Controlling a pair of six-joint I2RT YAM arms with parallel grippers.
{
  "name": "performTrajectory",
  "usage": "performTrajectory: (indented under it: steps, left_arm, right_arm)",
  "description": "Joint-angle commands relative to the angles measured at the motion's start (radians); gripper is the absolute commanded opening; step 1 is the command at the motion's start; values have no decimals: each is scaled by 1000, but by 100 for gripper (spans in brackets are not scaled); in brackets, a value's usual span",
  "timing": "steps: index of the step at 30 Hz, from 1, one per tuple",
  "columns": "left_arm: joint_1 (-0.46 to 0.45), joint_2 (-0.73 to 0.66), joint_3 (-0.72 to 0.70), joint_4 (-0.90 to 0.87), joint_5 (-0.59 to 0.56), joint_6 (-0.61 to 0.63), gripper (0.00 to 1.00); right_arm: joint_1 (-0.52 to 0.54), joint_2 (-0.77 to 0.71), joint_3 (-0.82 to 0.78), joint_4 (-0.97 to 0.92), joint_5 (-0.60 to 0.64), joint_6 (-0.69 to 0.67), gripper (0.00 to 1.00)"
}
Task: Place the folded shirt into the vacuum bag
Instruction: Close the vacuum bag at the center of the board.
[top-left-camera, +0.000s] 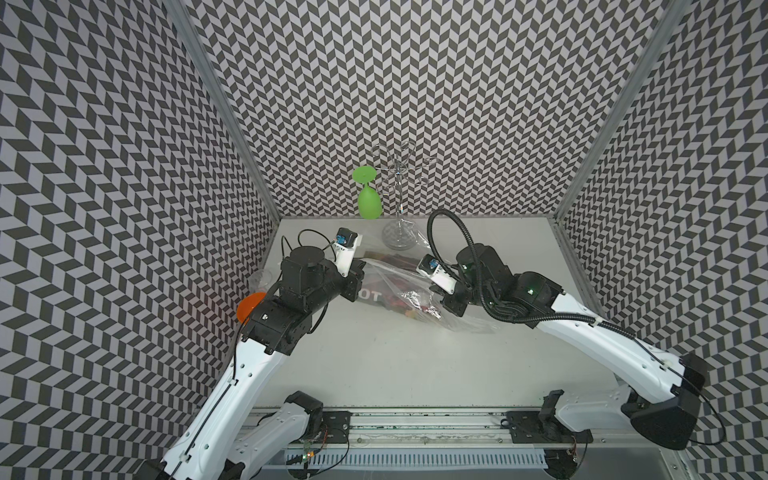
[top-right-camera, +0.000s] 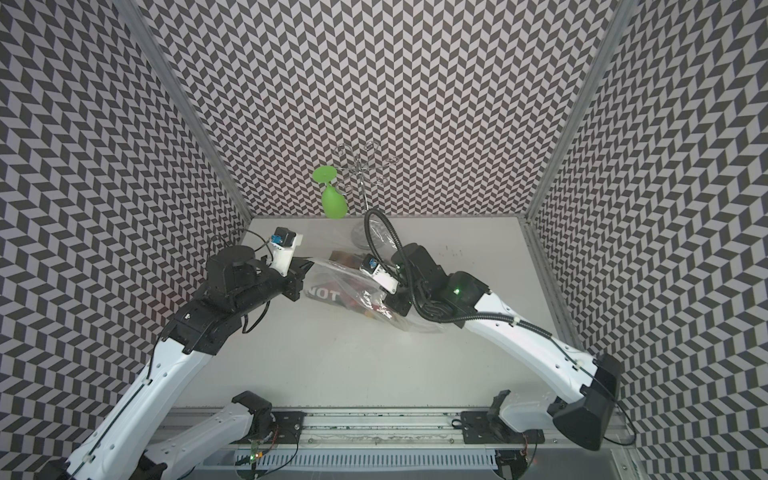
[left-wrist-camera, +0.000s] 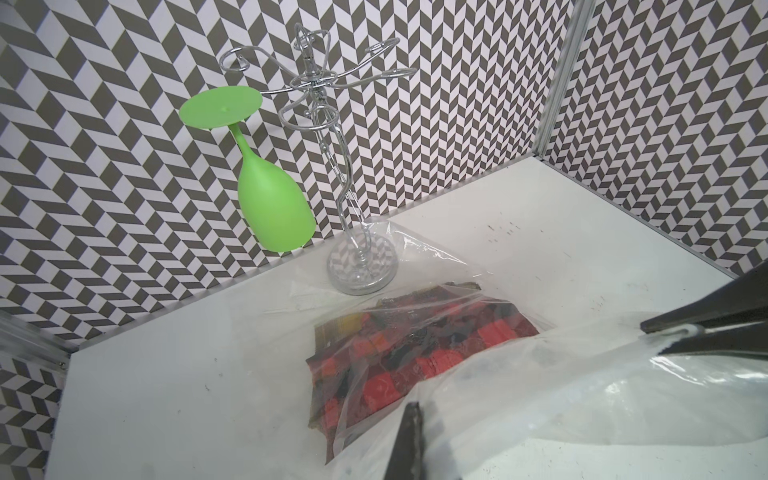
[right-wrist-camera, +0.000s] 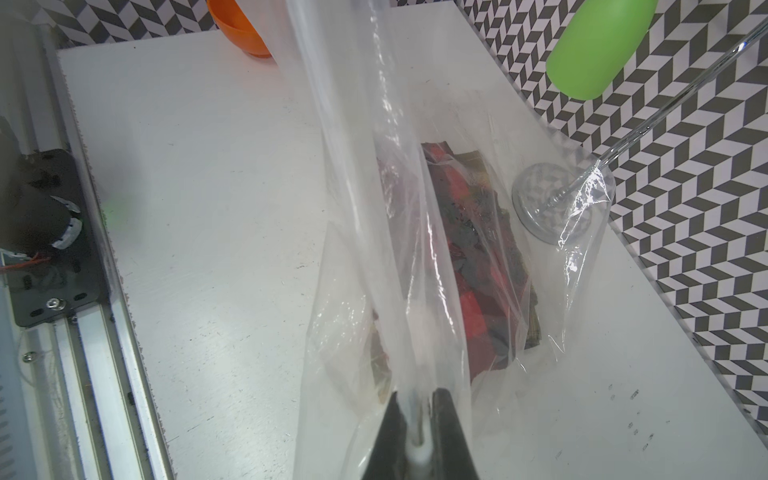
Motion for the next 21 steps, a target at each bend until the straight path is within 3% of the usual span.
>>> performTrajectory:
  steps: [1,21]
  left_arm:
    - [39,-65,25,204,-236,-31,0]
    - [40,-132,-64,289,-413,-17,0]
  right_arm:
    - [-72,-28,-77,-267,143,-18,0]
    - [-114,-54,-146,-365,143,-77,0]
